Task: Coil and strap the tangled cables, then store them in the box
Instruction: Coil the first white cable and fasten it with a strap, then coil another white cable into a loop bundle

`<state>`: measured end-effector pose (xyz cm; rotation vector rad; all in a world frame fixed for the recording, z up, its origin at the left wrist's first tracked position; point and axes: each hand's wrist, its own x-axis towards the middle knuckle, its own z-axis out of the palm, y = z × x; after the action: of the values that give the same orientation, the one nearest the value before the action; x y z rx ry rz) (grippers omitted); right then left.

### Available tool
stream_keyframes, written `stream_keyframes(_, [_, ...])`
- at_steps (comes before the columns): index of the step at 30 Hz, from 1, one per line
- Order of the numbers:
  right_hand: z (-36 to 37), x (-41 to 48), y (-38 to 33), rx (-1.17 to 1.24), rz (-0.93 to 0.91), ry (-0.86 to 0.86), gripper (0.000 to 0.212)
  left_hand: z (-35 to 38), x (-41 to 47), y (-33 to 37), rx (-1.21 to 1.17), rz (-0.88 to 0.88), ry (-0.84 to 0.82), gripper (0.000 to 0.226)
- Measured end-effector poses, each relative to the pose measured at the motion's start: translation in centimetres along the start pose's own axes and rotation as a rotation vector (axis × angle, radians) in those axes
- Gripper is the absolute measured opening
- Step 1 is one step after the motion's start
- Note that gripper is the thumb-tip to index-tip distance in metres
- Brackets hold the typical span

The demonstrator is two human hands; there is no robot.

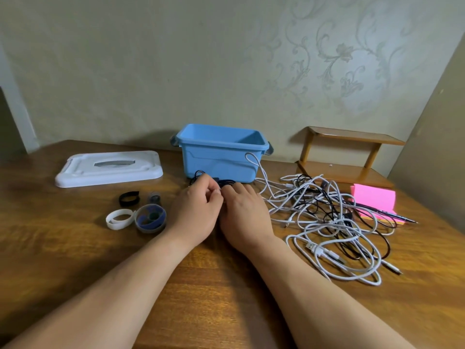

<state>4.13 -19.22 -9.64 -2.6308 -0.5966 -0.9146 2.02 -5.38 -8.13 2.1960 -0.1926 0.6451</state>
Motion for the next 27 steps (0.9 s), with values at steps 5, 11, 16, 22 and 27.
stream_keyframes(5, [-1.1, 0.1, -0.1, 0.044, 0.057, -0.117, 0.014, 0.1, -0.3, -0.3, 0.012, 0.034, -0.016, 0.011])
stream_keyframes(11, [-5.7, 0.0, 0.2, 0.231, 0.166, -0.21, 0.037, 0.1, -0.5, -0.4, 0.008, 0.073, 0.001, 0.017])
stream_keyframes(16, [-12.1, -0.2, 4.7, 0.297, 0.305, -0.138, 0.021, -0.3, -0.6, 0.7, 0.016, 0.092, -0.061, 0.024])
stream_keyframes(22, [-17.2, -3.0, 9.0, 0.25, 0.413, -0.154, 0.018, 1.6, -3.2, 5.3, 0.024, 0.139, -0.307, 0.013])
stream_keyframes(27, [-17.1, -5.8, 9.7, 0.122, 0.36, -0.294, 0.015, 4.4, -6.4, 8.2, 0.104, 0.159, -0.432, 0.027])
